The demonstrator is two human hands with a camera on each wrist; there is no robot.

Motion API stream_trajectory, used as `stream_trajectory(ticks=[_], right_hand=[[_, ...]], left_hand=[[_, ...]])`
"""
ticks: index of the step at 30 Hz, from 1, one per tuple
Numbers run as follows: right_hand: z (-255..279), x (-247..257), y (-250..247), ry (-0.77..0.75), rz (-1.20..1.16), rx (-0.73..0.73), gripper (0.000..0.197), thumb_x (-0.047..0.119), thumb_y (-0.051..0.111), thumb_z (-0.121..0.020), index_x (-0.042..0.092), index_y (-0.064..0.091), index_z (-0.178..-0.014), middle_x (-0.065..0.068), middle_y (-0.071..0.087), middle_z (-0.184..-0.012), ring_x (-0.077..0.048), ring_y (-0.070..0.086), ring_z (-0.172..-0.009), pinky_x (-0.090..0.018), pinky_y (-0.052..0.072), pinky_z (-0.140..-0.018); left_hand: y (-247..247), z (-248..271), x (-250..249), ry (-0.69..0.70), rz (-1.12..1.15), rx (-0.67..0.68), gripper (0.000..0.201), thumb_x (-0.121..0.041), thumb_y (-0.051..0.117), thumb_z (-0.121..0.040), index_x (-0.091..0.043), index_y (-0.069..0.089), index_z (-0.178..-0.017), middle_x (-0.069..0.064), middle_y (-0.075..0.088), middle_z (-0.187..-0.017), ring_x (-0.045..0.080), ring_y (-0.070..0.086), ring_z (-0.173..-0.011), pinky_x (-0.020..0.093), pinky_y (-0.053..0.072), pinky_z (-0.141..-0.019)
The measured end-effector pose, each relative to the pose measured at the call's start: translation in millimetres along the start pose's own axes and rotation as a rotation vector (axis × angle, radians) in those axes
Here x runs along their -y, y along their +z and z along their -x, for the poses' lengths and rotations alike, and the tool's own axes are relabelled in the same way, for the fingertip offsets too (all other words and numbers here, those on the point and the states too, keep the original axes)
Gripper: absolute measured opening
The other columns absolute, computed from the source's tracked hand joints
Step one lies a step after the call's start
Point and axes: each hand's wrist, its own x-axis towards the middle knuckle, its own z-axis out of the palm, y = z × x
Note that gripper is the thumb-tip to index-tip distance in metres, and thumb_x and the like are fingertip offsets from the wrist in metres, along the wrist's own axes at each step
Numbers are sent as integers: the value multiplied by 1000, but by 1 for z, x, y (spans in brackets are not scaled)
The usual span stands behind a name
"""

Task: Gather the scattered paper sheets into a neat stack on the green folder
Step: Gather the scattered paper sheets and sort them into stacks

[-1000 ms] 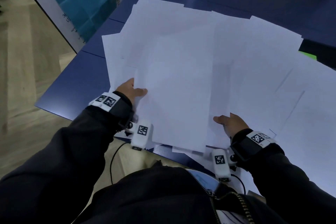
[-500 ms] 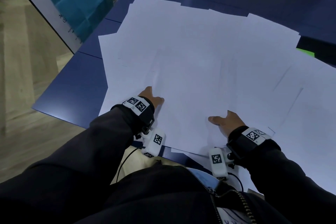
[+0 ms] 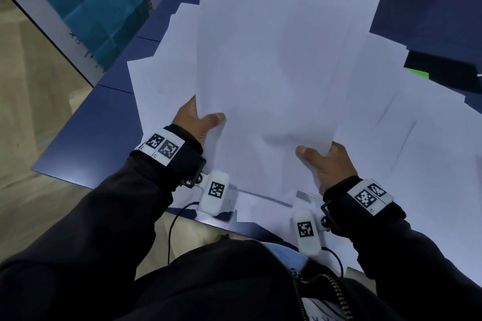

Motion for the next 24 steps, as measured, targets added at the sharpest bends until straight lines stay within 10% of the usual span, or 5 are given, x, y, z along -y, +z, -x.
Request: stream_trajectory(ticks=[4, 8, 15, 24], right_hand=[[1, 19, 2, -78, -69, -30, 28, 1, 67, -81, 24, 74, -66, 8, 70, -65, -12, 67, -68, -36, 54, -82], [2, 35, 0, -171, -63, -48, 15, -1, 73, -72, 12, 67, -72, 9, 70, -62, -6, 67, -62, -19, 52, -62], [0, 42, 7, -200, -101, -137, 16, -3, 74, -72, 11, 67, -76, 10, 70, -63, -7, 66, -62, -17, 51, -61], [-4, 42, 10, -203, -79, -197, 26, -7, 71, -73, 18, 65, -70, 15, 69, -61, -4, 66, -63, -13, 49, -64]], left_hand=[[2, 2, -13, 141, 83, -27, 29, -4, 67, -66, -22, 62, -89, -16, 72, -71, 1, 68, -69, 16, 53, -65], [-1, 2, -16, 163, 72, 66, 46, -17, 74, -52, -21, 60, -95, -14, 73, -79, 2, 68, -78, 17, 53, -71], [17, 1, -14, 80, 188, 23, 37, 2, 50, -55, -14, 59, -87, -11, 69, -63, 16, 62, -72, 24, 52, -71], [23, -8, -18, 30, 307, -40, 33, 8, 42, -50, -9, 55, -75, -10, 63, -48, 3, 61, -48, 14, 50, -53]])
